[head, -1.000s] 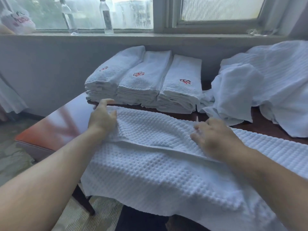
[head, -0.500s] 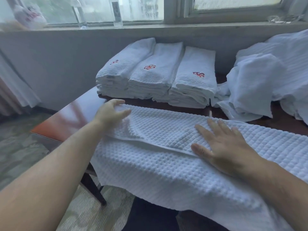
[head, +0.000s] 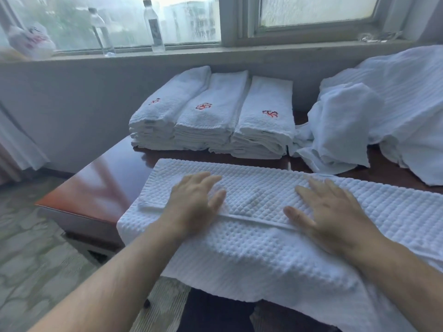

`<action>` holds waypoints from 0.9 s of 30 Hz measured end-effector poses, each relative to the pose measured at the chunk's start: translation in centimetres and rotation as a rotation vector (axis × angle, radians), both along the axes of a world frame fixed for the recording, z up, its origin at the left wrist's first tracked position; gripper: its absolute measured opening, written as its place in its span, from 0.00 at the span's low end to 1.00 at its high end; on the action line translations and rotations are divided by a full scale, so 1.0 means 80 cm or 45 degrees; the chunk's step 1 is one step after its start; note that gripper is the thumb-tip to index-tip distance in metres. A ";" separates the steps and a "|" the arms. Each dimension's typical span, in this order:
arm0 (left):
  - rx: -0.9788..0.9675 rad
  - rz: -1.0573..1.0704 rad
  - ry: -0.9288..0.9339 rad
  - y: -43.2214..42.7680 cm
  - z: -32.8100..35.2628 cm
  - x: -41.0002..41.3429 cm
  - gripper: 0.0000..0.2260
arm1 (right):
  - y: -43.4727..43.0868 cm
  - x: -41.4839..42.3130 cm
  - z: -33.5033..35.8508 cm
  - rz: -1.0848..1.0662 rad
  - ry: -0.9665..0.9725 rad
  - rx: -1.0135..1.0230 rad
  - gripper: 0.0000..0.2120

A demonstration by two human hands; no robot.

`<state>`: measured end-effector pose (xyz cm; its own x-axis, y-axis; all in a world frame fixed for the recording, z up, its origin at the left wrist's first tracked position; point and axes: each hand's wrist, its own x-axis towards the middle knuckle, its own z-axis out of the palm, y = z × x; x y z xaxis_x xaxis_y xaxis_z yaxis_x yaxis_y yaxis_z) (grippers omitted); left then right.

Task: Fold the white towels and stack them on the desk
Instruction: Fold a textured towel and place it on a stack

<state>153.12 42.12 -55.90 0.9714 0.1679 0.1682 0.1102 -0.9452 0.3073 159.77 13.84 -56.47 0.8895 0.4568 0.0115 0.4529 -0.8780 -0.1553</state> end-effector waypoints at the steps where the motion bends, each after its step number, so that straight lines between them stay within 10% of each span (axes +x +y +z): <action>1: 0.000 -0.098 0.067 -0.019 -0.001 0.000 0.25 | -0.016 -0.005 0.001 0.017 0.013 -0.025 0.48; 8: 0.157 -0.567 0.156 -0.166 0.001 0.030 0.34 | -0.142 -0.025 0.015 -0.086 0.070 -0.143 0.52; 14: 0.069 -0.846 -0.010 -0.315 0.001 0.075 0.20 | -0.286 -0.029 0.018 -0.569 0.065 0.010 0.47; 20: 0.144 -0.958 -0.060 -0.364 -0.014 0.085 0.37 | -0.383 -0.027 0.004 -1.261 -0.107 0.202 0.33; 27: 0.137 -0.931 -0.097 -0.362 -0.015 0.083 0.36 | -0.383 -0.014 0.005 -1.391 -0.285 0.334 0.28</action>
<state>159.75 13.18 -57.08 0.8138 -0.5383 0.2190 -0.5767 -0.7944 0.1907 158.65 -16.79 -56.06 0.7755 -0.5988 0.2002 -0.4917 -0.7717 -0.4034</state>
